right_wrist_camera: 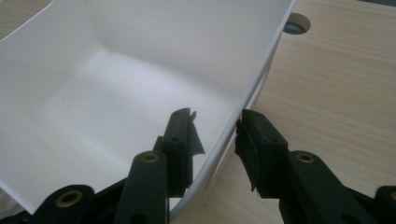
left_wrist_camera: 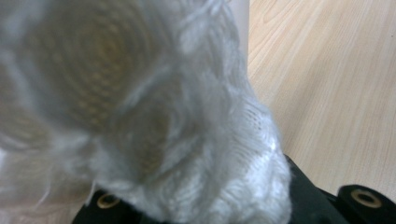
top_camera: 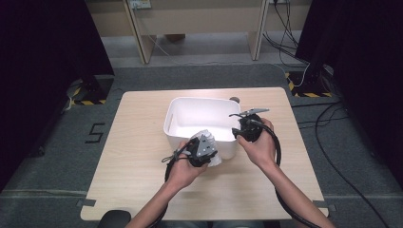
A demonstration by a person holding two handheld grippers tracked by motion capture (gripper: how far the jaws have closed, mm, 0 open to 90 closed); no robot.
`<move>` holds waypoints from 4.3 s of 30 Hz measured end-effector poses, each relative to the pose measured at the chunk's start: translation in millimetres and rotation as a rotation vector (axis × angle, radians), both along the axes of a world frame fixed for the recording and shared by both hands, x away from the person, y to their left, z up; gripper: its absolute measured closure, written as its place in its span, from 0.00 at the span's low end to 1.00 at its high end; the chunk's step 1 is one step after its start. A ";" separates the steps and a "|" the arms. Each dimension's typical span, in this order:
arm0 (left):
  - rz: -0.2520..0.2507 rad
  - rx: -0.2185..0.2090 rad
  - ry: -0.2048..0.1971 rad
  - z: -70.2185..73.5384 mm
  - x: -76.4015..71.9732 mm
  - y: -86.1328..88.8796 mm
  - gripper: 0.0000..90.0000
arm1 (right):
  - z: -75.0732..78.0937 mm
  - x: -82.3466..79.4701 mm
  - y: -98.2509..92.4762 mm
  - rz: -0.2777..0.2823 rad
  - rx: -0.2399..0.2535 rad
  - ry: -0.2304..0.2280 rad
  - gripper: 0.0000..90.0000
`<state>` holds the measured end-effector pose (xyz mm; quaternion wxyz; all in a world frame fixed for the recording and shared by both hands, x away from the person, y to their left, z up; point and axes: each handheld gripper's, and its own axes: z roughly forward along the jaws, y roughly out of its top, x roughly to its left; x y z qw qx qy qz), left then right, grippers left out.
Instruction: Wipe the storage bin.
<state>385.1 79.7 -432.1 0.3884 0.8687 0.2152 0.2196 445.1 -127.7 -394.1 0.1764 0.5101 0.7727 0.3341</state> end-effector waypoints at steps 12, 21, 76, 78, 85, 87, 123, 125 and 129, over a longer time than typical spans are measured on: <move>-0.005 0.023 0.019 -16.4 2.0 -5.6 0.90 | 0.0 0.0 0.0 0.000 0.000 -0.001 0.72; -0.006 0.036 0.036 -28.5 3.7 -9.2 0.90 | 0.1 -0.5 0.5 -0.003 0.001 0.001 0.72; -0.039 0.050 0.046 -26.7 5.1 -29.1 0.90 | 0.2 -0.1 0.9 0.005 -0.003 -0.002 0.73; -0.041 0.052 0.047 -29.4 5.4 -29.9 0.90 | 0.2 -0.3 1.2 0.004 -0.002 -0.002 0.73; -0.040 0.053 0.066 -38.5 6.9 -32.1 0.90 | 0.4 -0.7 1.3 0.008 -0.011 -0.004 0.73; -0.040 0.052 0.064 -38.5 6.8 -32.3 0.90 | 0.4 -0.8 1.5 0.008 -0.013 -0.004 0.73; -0.071 0.050 0.029 -26.9 6.5 -49.4 0.90 | 1.4 -1.3 4.4 0.009 -0.004 0.003 0.71; -0.071 0.061 0.034 -30.0 6.9 -49.9 0.90 | 1.5 -1.2 4.4 0.010 -0.004 0.004 0.71; -0.072 0.064 0.036 -31.0 7.4 -51.3 0.90 | 1.8 -1.2 4.7 0.008 -0.005 0.008 0.71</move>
